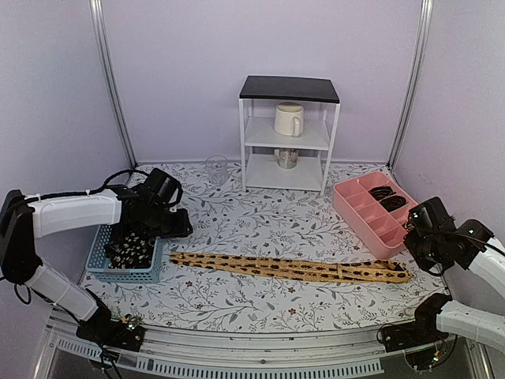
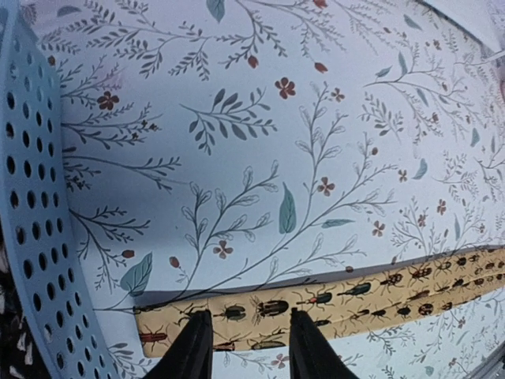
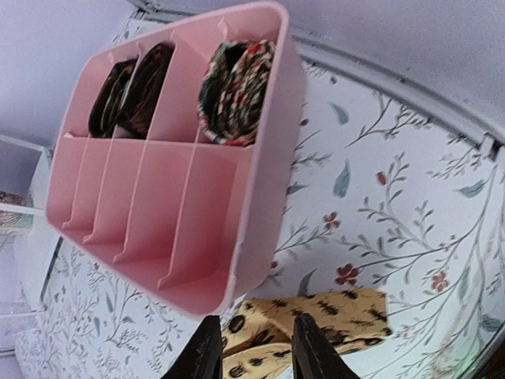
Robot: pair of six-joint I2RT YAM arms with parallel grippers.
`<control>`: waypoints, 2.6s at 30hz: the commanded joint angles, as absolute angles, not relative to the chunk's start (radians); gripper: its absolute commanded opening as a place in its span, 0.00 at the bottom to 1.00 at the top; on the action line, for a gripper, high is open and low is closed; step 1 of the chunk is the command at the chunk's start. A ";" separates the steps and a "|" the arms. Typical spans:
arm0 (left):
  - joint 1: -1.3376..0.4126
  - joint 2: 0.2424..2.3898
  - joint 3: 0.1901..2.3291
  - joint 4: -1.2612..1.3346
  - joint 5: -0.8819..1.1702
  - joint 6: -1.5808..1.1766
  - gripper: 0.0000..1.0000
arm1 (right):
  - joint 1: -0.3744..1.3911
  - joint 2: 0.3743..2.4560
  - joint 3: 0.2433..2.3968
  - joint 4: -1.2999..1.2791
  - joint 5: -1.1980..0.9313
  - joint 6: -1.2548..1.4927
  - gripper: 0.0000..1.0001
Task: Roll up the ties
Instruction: Smooth out the tie at the center of the board.
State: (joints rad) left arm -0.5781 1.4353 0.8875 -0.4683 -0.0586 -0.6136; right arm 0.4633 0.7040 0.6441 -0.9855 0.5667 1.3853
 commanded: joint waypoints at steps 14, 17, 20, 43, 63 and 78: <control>-0.633 1.439 0.963 -0.445 -0.019 -0.571 0.35 | 0.463 0.817 0.510 -0.774 0.239 1.347 0.00; -0.633 1.438 0.958 -0.445 -0.023 -0.569 0.35 | 0.464 0.860 0.496 -0.765 0.244 1.360 0.00; -0.633 1.436 0.950 -0.440 -0.024 -0.574 0.35 | 0.464 0.898 0.483 -0.740 0.303 1.338 0.00; -0.640 1.484 0.990 -0.456 -0.031 -0.571 0.34 | 0.144 1.134 0.397 -0.406 0.315 1.150 0.00; -0.653 1.472 0.954 -0.417 -0.026 -0.566 0.35 | 0.080 0.971 0.676 -0.941 0.163 1.273 0.00; -0.653 1.483 0.951 -0.399 -0.017 -0.548 0.34 | 0.075 1.159 0.533 -0.774 0.212 1.364 0.00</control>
